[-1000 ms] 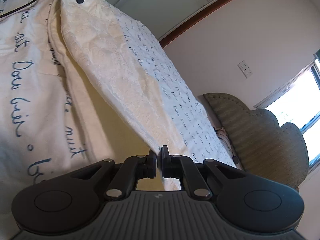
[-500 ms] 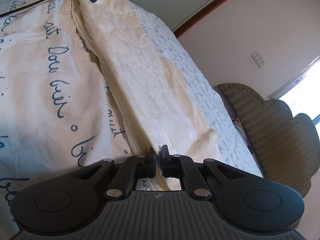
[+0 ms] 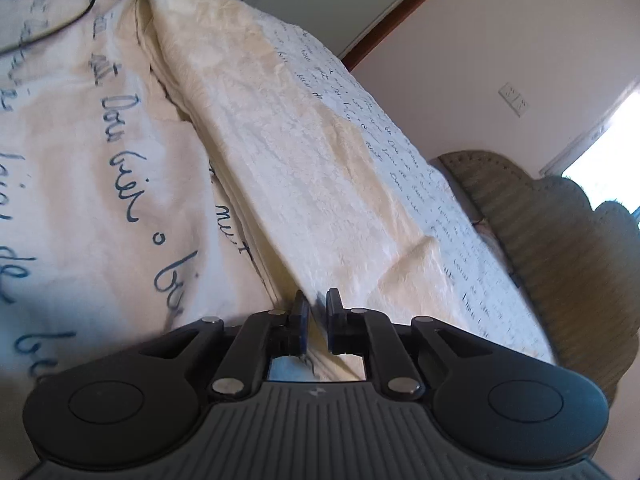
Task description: Fold towel
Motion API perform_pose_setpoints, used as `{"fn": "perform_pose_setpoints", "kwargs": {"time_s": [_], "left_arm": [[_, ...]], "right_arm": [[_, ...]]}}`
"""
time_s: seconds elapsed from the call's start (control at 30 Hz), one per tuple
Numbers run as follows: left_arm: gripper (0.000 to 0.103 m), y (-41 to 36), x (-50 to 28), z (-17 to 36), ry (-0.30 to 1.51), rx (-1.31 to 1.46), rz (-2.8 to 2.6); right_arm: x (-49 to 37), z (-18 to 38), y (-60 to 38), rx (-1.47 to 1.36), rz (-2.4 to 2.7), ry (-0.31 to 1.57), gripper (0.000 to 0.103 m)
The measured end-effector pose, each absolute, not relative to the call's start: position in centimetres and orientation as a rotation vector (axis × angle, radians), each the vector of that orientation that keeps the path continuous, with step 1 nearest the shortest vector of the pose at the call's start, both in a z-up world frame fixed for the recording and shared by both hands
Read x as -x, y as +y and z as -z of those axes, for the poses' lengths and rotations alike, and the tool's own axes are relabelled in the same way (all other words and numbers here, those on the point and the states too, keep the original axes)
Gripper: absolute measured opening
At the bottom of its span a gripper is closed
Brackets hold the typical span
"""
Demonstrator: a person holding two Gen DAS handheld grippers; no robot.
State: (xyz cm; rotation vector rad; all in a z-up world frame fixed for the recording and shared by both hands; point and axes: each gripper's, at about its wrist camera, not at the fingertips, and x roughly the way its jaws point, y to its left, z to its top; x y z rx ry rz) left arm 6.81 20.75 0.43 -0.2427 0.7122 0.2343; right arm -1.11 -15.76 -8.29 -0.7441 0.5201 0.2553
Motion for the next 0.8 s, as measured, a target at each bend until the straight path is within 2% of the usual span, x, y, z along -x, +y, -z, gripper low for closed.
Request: {"fn": "perform_pose_setpoints", "kwargs": {"time_s": [0.1, 0.23, 0.27, 0.4, 0.5, 0.7, 0.8], "left_arm": [[0.051, 19.6, -5.8, -2.4, 0.618, 0.189, -0.302], [0.066, 14.3, -6.8, -4.3, 0.605, 0.092, -0.066], [0.066, 12.1, -7.1, -4.2, 0.609, 0.058, 0.025], [0.07, 2.5, -8.1, -2.8, 0.624, -0.026, 0.301], [0.072, -4.3, -8.8, -0.7, 0.632, -0.073, 0.431], [0.074, -13.8, -8.4, 5.1, 0.6, -0.354, 0.434], [0.084, -14.4, -7.2, 7.1, 0.501, -0.451, 0.407]], "right_arm": [[1.9, 6.1, -20.0, 0.509, -0.265, 0.56, 0.016], [2.1, 4.2, -28.7, 0.146, -0.046, 0.531, 0.018], [2.1, 3.9, -31.2, 0.032, 0.024, 0.513, 0.019], [2.2, 4.5, -41.1, -0.514, 0.214, 0.434, 0.046], [1.6, 6.5, -45.7, -0.799, 0.218, 0.388, 0.048], [-0.1, 9.7, -49.1, -1.06, 0.3, 0.439, 0.048], [-0.3, 9.6, -49.1, -1.082, 0.275, 0.444, 0.056]]}}
